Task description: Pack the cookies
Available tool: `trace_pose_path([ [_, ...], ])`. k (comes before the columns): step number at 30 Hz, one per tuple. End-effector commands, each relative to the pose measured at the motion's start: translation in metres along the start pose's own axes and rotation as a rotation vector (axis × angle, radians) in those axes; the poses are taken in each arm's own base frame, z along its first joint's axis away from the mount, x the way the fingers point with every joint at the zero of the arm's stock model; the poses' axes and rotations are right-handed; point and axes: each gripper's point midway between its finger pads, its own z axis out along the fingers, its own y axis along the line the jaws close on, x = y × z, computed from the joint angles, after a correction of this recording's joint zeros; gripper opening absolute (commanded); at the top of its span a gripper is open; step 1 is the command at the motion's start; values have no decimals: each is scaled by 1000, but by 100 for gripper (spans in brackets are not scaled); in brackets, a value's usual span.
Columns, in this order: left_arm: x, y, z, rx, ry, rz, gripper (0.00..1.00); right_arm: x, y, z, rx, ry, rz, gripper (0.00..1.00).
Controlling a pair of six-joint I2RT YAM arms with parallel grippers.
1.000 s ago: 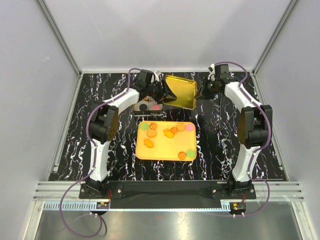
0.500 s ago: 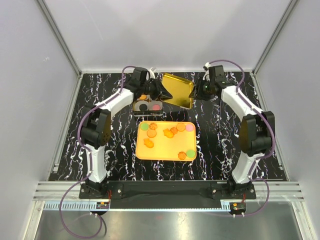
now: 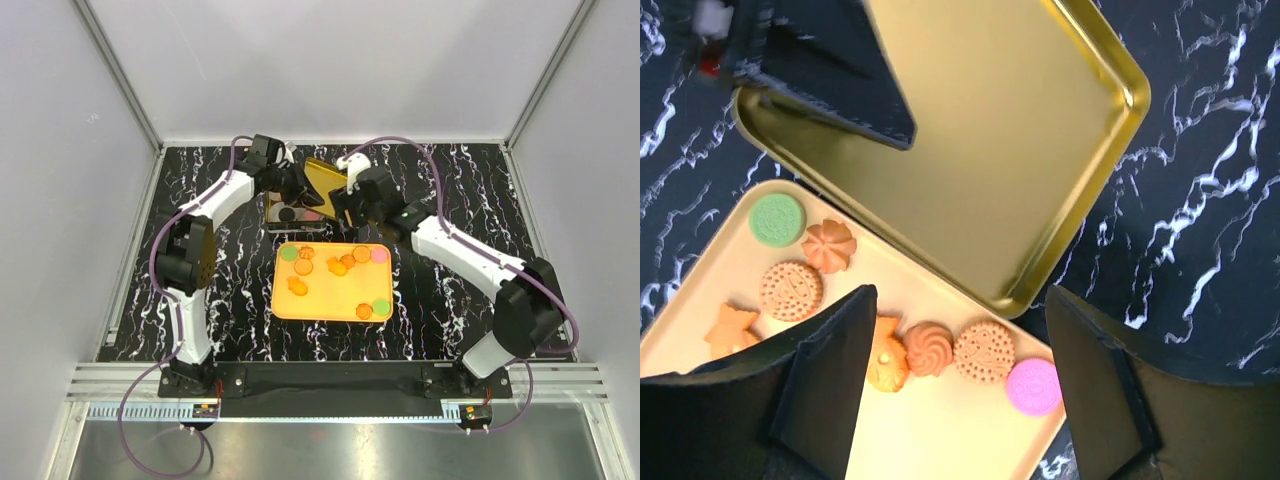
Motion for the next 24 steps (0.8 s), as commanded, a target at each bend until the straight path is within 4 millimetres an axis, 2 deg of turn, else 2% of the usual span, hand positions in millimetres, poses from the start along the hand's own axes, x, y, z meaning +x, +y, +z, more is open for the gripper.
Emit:
trace_pose_path([
  [1, -2, -39, -30, 72, -18, 70, 0, -13, 4, 2, 105, -85, -217, 76],
  [4, -1, -41, -36, 80, -20, 72, 0, -15, 10, 9, 164, -113, -300, 76],
  [10, 2, -41, -44, 78, -19, 77, 0, -3, 21, 24, 159, -104, -392, 77],
  [11, 3, -40, -44, 75, -19, 79, 0, -10, 29, 25, 146, -141, -390, 77],
  [13, 3, -40, -45, 79, -15, 79, 0, -13, 27, 28, 187, -140, -398, 77],
  [14, 3, -41, -46, 81, -17, 82, 0, -2, 28, 37, 197, -105, -423, 77],
  [15, 4, -40, -46, 79, -15, 80, 0, -5, 26, 40, 213, -103, -445, 77],
  [18, 8, -40, -47, 87, -10, 78, 0, -7, 23, 48, 252, -119, -469, 73],
  [22, 9, -40, -50, 97, -9, 74, 0, -18, 22, 54, 308, -151, -501, 63],
  [24, 9, -40, -51, 95, -9, 77, 0, -16, 23, 58, 322, -155, -543, 61],
])
